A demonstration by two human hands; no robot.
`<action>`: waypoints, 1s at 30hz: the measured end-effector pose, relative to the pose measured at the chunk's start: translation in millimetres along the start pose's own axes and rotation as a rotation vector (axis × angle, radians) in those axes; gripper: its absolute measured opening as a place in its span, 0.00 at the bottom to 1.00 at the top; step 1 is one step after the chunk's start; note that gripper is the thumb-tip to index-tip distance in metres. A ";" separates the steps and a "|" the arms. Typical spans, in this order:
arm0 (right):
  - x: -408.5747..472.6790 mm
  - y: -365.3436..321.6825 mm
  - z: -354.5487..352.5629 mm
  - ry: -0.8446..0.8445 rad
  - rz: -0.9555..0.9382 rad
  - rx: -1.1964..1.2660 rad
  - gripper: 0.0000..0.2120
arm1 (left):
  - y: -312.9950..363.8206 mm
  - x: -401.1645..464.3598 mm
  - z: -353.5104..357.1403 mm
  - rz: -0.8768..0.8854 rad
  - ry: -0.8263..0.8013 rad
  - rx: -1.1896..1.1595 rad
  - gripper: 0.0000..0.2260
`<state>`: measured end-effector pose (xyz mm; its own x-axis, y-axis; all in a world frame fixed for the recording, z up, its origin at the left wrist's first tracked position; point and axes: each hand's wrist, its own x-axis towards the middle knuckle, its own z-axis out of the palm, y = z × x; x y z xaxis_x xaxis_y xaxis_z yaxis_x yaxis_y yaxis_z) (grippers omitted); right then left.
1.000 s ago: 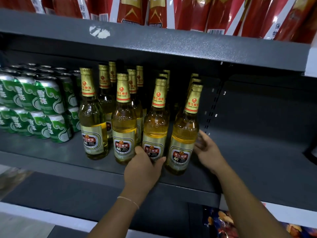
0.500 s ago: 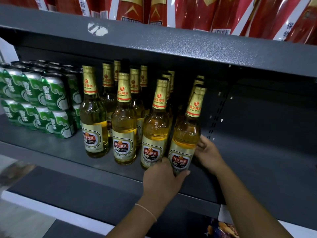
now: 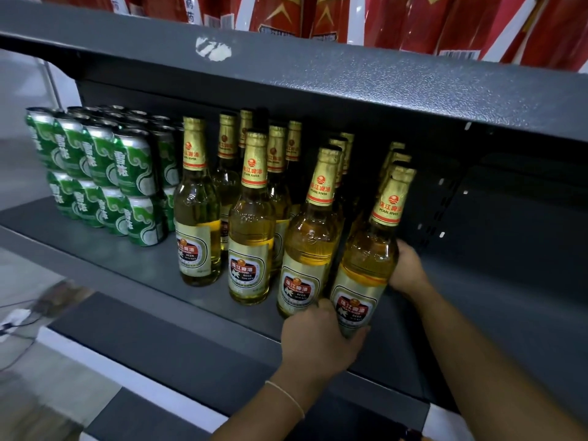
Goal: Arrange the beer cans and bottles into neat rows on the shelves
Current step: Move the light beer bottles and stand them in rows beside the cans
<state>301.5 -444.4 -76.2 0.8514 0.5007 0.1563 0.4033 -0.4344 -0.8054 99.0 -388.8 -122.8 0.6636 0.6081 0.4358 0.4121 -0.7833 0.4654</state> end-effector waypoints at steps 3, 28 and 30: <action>-2.5 -2.8 0.5 -0.038 -0.025 0.037 0.10 | 1.0 0.3 0.7 0.026 -0.003 0.038 0.25; -41.0 11.9 -0.5 -0.218 -0.118 0.258 0.22 | 3.7 -3.5 1.0 -0.026 -0.010 0.014 0.26; -42.7 9.4 -0.4 -0.217 -0.120 0.271 0.21 | 4.0 -3.9 0.9 -0.027 -0.003 0.004 0.26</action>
<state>269.0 -470.2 -90.2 0.7007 0.6960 0.1570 0.3678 -0.1638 -0.9154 98.6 -394.4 -123.3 0.6541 0.6289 0.4204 0.4327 -0.7669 0.4740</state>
